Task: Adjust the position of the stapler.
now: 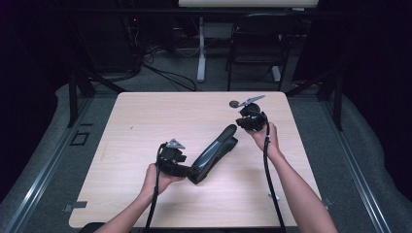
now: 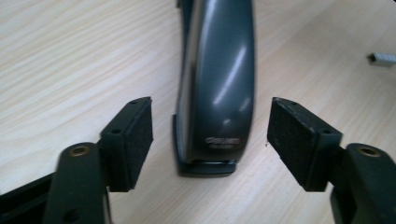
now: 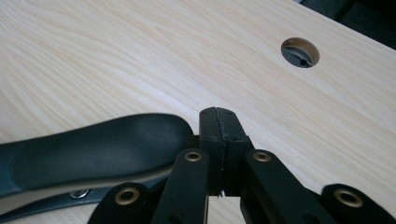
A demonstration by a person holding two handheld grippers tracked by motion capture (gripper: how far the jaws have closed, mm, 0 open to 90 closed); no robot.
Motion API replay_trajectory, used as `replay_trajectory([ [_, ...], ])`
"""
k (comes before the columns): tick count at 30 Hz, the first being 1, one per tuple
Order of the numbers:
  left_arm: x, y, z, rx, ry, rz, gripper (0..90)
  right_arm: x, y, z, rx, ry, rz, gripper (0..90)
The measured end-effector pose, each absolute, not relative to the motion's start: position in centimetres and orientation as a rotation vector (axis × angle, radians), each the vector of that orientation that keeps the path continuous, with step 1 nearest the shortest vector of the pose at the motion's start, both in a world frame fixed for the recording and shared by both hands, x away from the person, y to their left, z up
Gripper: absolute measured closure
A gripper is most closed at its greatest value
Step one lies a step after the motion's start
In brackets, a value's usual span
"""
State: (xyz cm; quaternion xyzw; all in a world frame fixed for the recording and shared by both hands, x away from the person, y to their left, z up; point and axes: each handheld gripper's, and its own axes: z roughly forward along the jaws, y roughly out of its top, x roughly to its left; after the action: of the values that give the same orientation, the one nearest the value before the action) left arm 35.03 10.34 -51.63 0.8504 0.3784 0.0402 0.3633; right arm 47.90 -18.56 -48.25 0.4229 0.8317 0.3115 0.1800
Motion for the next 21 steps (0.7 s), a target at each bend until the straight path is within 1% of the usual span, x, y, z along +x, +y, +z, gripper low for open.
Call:
replay_trajectory([
  [3, 34.9, 9.3, -52.3, 2.221, 0.948, 0.087, 26.6, 48.5, -17.9, -48.4, 1.197, 2.368, 0.864, 90.0],
  [5, 35.1, 8.7, -52.7, 2.237, 0.943, 0.102, 27.3, 48.7, -17.7, -48.6, 1.198, 2.369, 0.85, 90.0],
  [7, 35.4, 8.3, -53.0, 2.239, 0.941, 0.122, 30.3, 49.0, -17.7, -48.7, 1.204, 2.38, 0.855, 90.0],
  [8, 35.6, 8.2, -53.1, 2.248, 0.928, 0.123, 36.0, 49.0, -17.6, -48.8, 1.212, 2.384, 0.849, 90.0],
  [10, 35.8, 8.2, -53.4, 2.261, 0.918, 0.142, 43.0, 49.1, -17.6, -48.9, 1.208, 2.389, 0.842, 90.0],
  [11, 35.9, 8.4, -53.5, 2.259, 0.903, 0.13, 45.3, 49.1, -17.6, -49.0, 1.208, 2.391, 0.846, 90.0],
  [17, 36.7, 8.9, -53.6, 2.276, 0.824, 0.064, 45.0, 49.0, -17.9, -48.9, 1.196, 2.408, 0.844, 90.0],
  [21, 37.2, 9.4, -53.5, 2.316, 0.751, 0.029, 45.3, 48.6, -18.1, -48.9, 1.2, 2.41, 0.852, 90.0],
])
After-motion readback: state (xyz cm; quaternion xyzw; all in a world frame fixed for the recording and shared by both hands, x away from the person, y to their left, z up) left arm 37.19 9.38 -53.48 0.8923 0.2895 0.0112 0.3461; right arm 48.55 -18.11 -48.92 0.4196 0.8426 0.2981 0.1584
